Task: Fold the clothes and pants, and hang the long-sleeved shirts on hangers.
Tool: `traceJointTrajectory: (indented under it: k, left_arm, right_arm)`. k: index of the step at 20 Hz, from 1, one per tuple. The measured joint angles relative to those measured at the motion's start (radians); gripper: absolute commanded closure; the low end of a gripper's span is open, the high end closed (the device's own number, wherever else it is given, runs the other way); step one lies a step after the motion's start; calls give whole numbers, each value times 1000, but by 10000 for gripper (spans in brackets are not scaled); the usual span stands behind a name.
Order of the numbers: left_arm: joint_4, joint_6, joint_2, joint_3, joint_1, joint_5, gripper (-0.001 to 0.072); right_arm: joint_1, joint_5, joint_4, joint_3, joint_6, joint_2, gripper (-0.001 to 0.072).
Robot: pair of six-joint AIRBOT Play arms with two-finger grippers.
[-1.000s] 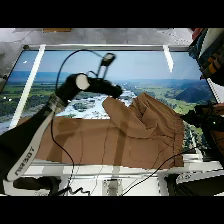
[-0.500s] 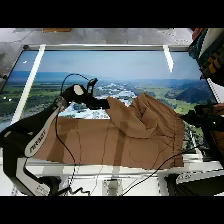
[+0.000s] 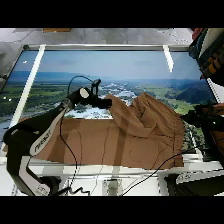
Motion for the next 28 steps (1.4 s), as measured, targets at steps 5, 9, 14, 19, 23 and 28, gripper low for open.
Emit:
traceJointTrajectory:
  k: [5, 9, 14, 19, 23, 28]
  left_arm:
    - [132, 6, 235, 6, 70, 32, 691]
    - [180, 3, 465, 7, 96, 79, 692]
    - [220, -1, 638, 8, 103, 68, 692]
    - [589, -187, 716, 7, 113, 42, 692]
    - [970, -373, 713, 7, 191, 56, 691]
    - [1128, -450, 613, 7, 313, 85, 688]
  right_arm:
    - [0, -7, -1, 0, 0, 0, 683]
    - [0, -13, 0, 0, 0, 0, 683]
    - [0, -13, 0, 0, 0, 0, 683]
    - [0, -11, -3, 0, -1, 0, 683]
    - [0, -8, -3, 0, -1, 0, 683]
    - [11, -4, 14, 0, -1, 0, 683]
